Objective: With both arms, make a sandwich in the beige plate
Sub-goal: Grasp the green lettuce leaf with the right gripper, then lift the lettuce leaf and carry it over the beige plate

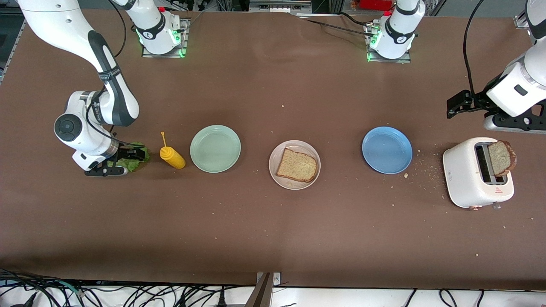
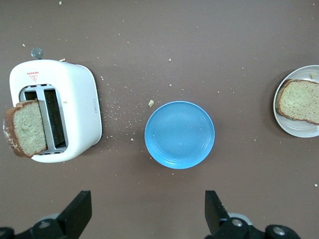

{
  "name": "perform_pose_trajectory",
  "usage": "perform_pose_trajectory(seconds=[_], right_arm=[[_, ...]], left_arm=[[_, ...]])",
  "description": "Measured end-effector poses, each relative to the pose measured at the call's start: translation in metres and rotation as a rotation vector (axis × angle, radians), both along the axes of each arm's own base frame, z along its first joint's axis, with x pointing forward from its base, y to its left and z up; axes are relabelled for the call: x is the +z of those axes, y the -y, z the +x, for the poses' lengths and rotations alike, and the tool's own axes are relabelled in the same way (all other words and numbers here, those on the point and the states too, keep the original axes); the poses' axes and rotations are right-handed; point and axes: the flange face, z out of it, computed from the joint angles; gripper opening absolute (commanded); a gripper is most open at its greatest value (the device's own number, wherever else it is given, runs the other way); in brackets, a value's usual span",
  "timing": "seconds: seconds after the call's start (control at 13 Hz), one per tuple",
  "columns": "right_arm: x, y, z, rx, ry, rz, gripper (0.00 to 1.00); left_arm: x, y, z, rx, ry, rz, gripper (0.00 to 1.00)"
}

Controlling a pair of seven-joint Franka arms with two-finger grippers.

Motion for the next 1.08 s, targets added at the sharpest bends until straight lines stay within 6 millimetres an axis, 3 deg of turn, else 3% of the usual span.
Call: perform_pose_trajectory(seconds=[0.38,0.46,0.69,0.77,1.08], right_arm=[[-0.025,0.001,0.0,0.003,0.033,-0.005,0.92],[-0.031,0.002,0.0,0.003,0.036,-0.006,0.8],[-0.035,0.0,0.001,0.004,0.047,-0.006,0.12],[-0.033,-0.001,0.001,0.003,0.05,-0.005,0.0],[-0.024,-0.001,0.005,0.001,0.059,-0.004,0.0]], left_arm=[[0.0,-0.001,0.0,0.001,0.0,0.0,1.0],[0.0,-0.001,0.0,0.002,0.0,0.0,1.0],[0.0,-0.001,0.0,0.002,0.0,0.0,1.0],[0.0,-0.002,0.0,0.004,0.0,0.0,1.0],[0.0,-0.007,0.0,0.013,0.0,0.0,1.0]])
